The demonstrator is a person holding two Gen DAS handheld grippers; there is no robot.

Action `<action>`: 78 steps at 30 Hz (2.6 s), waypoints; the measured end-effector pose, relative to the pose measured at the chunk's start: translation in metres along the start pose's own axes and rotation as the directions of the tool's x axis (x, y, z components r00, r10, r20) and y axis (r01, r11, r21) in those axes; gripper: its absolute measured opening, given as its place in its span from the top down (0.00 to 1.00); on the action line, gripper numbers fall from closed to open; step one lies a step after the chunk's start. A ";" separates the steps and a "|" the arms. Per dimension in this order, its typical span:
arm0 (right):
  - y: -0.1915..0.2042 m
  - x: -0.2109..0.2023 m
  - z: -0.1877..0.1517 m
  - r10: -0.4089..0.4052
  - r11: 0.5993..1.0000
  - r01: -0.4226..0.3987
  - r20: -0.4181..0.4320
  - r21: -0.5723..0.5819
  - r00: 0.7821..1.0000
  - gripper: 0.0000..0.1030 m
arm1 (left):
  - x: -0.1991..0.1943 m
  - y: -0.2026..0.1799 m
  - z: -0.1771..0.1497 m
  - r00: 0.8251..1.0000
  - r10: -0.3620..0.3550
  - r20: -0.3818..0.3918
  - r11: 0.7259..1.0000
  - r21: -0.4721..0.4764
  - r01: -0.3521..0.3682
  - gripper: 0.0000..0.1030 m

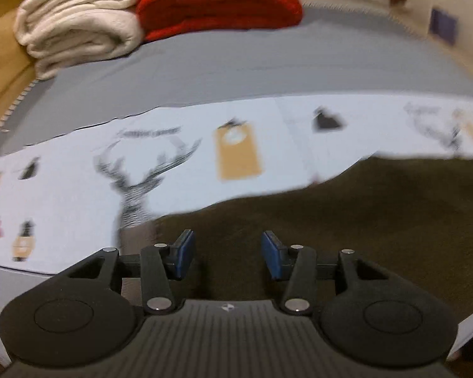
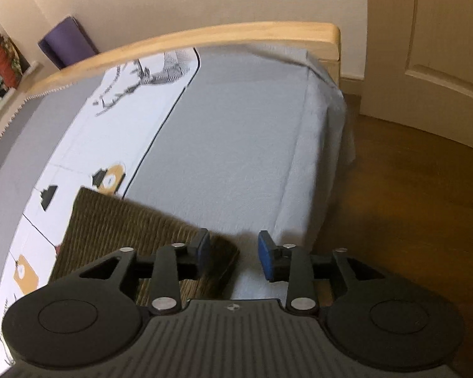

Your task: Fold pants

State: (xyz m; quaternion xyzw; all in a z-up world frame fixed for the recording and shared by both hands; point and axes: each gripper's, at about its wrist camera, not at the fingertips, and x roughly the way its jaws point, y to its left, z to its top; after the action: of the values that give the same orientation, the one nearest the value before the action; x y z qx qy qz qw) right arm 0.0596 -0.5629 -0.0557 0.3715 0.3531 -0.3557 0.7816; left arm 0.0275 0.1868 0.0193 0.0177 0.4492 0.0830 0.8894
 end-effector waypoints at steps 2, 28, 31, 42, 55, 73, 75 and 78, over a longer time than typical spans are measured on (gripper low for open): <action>-0.006 0.003 0.001 0.032 0.999 -0.032 -0.021 0.005 0.999 0.53 | 0.010 -0.007 0.009 0.999 -0.035 -0.026 0.999 -0.037 0.034 0.49; 0.071 -0.018 -0.017 0.096 0.992 -0.093 0.030 -0.088 0.995 0.78 | 0.023 -0.049 0.022 0.998 -0.062 -0.012 0.995 0.074 0.063 0.49; 0.115 -0.075 -0.034 0.201 0.954 -0.158 0.152 -0.255 0.968 0.78 | 0.017 -0.046 0.020 0.997 -0.073 0.001 0.995 0.066 0.073 0.49; 0.226 -0.213 -0.310 0.623 0.157 -0.244 -0.095 -0.957 0.776 0.77 | 0.011 -0.026 0.012 0.997 -0.073 0.002 0.996 0.050 0.072 0.49; 0.204 -0.204 -0.408 0.370 -0.357 -0.494 -0.606 -0.793 0.704 0.53 | 0.013 -0.033 0.021 0.994 -0.105 0.004 0.993 0.062 0.105 0.43; 0.201 -0.203 -0.408 0.357 -0.449 -0.455 -0.621 -0.769 0.697 0.86 | 0.020 -0.042 0.023 0.991 -0.133 -0.018 0.988 0.073 0.133 0.41; 0.191 -0.195 -0.417 0.284 -0.502 -0.446 -0.628 -0.741 0.725 0.86 | 0.025 -0.039 0.025 0.977 -0.209 -0.048 0.978 -0.008 0.209 0.41; 0.181 -0.193 -0.429 0.282 -0.551 -0.383 -0.597 -0.741 0.751 0.81 | 0.031 -0.040 0.028 0.940 -0.331 -0.083 0.939 -0.132 0.318 0.41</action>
State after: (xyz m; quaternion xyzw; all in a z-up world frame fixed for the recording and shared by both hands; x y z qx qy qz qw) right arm -0.0119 -0.0643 -0.0421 -0.3205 0.3481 0.4033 0.7832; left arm 0.0737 0.1540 0.0070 -0.1131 0.4860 -0.0379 0.8658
